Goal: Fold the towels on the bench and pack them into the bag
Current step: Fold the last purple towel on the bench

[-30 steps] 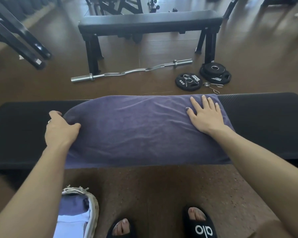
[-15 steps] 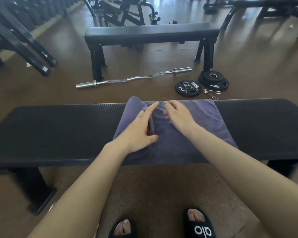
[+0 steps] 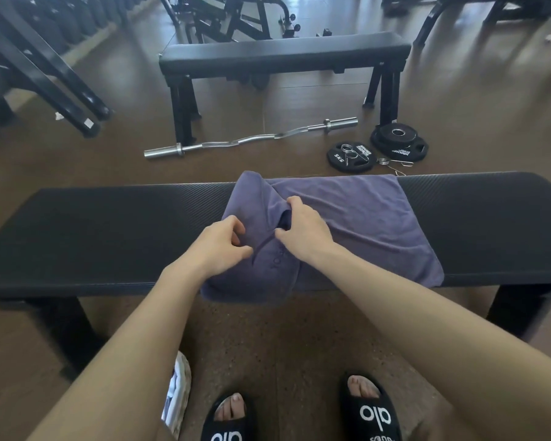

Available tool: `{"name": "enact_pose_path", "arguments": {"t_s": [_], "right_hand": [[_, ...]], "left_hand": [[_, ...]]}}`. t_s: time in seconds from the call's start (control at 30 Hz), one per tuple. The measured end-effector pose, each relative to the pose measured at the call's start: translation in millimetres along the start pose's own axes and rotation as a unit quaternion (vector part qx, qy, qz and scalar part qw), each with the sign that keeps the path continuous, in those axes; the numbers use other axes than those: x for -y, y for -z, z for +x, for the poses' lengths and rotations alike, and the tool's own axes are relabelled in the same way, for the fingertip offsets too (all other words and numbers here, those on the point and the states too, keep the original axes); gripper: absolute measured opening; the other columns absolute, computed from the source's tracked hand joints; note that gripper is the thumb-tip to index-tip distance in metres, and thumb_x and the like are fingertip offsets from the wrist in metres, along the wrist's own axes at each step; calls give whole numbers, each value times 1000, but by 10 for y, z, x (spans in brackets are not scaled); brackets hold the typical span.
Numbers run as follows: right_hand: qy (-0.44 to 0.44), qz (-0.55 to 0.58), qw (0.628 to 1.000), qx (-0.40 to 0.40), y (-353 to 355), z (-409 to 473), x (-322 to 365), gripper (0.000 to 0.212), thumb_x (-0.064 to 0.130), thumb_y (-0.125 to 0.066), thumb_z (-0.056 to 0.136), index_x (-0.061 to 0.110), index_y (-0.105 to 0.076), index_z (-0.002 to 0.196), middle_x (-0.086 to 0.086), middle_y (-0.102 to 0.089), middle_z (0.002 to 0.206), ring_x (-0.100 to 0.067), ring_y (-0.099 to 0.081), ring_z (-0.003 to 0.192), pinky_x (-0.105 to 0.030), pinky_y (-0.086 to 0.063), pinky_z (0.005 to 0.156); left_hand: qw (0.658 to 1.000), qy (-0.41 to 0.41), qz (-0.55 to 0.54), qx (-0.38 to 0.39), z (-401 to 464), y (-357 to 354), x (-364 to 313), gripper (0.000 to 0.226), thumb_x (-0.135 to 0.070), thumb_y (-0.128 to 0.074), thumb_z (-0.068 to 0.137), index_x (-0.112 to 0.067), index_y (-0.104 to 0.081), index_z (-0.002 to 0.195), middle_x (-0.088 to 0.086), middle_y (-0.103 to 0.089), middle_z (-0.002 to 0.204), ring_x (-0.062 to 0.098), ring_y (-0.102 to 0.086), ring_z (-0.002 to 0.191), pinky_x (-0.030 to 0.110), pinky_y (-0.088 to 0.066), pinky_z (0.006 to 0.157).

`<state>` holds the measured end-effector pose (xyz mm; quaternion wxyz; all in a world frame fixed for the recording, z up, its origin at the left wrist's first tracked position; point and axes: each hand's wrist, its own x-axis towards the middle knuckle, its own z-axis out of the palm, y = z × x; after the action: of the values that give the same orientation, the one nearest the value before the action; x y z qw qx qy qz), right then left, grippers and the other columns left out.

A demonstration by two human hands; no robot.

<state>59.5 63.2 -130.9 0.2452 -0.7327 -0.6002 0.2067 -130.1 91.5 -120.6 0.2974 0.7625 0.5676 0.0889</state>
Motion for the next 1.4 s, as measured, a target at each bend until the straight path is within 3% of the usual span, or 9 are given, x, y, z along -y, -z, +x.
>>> {"name": "enact_pose_path", "arguments": {"t_s": [0.27,0.37,0.53,0.67,0.9,1.0,1.2,1.3,1.4], "right_hand": [[-113,77,982,-127,373,251,-338,26,16,-51,90,17,-64,113,-14,-68,119,-35,-60,113,-37,-46,89],[-199,124,964,-126,468,332,-600,31,18,-51,93,10,-58,122,-16,-63,128,-35,-58,116,-37,-47,97],[-92,-28,992,-78,428,278,-652,68,18,-62,89,26,-33,150,-16,-40,145,-35,-53,121,-38,-47,94],[-17,-105,989,-98,335,319,-628,28,28,-61,93,22,-62,120,-10,-54,122,-33,-55,110,-38,-49,83],[-44,0,985,-165,441,401,-707,10,19,-50,98,15,-56,91,-13,-64,100,-33,-57,93,-32,-33,71],[-130,150,954,-226,598,444,-733,12,21,-45,102,14,-52,96,-11,-65,99,-27,-55,89,-30,-35,75],[-317,233,905,-160,715,447,-967,50,35,-57,97,4,-50,136,-14,-62,130,-32,-60,116,-33,-47,98],[-304,309,898,-73,764,374,-874,78,30,-72,86,6,-33,149,-5,-53,125,-27,-59,108,-47,-60,87],[-268,321,908,-28,785,252,-772,101,21,-75,86,13,-6,160,0,-42,119,-23,-57,106,-45,-59,89]], "left_hand": [[998,-11,12,-57,9,8,35,29,-32,-73,85,-27,-55,108,-3,-61,86,15,-58,80,33,-45,68],[997,-19,13,-72,28,30,14,32,-41,-71,86,-30,-54,111,-2,-60,88,13,-57,78,29,-41,62],[999,-14,4,29,30,-36,-62,55,-53,-70,85,-31,-44,128,-3,-57,103,13,-59,87,29,-49,71],[997,11,18,74,-33,15,-136,62,-60,-75,79,-25,-41,117,-4,-54,107,13,-58,89,29,-48,67],[974,51,58,213,-270,181,-240,71,-68,-75,76,-25,-38,119,-10,-55,107,14,-66,88,22,-51,63],[973,16,116,201,-311,166,-245,56,-45,-82,77,-25,-40,108,-5,-55,105,14,-59,88,29,-51,66],[978,-109,103,142,-320,61,-478,19,-16,-65,90,-20,-47,84,1,-59,85,22,-56,76,36,-48,64],[977,-136,91,137,-338,23,-519,14,-21,-65,93,-16,-52,88,2,-63,82,28,-63,77,41,-55,69],[978,-144,74,127,-334,13,-516,15,-26,-65,95,-14,-55,94,2,-66,85,27,-65,79,46,-59,73]]}}
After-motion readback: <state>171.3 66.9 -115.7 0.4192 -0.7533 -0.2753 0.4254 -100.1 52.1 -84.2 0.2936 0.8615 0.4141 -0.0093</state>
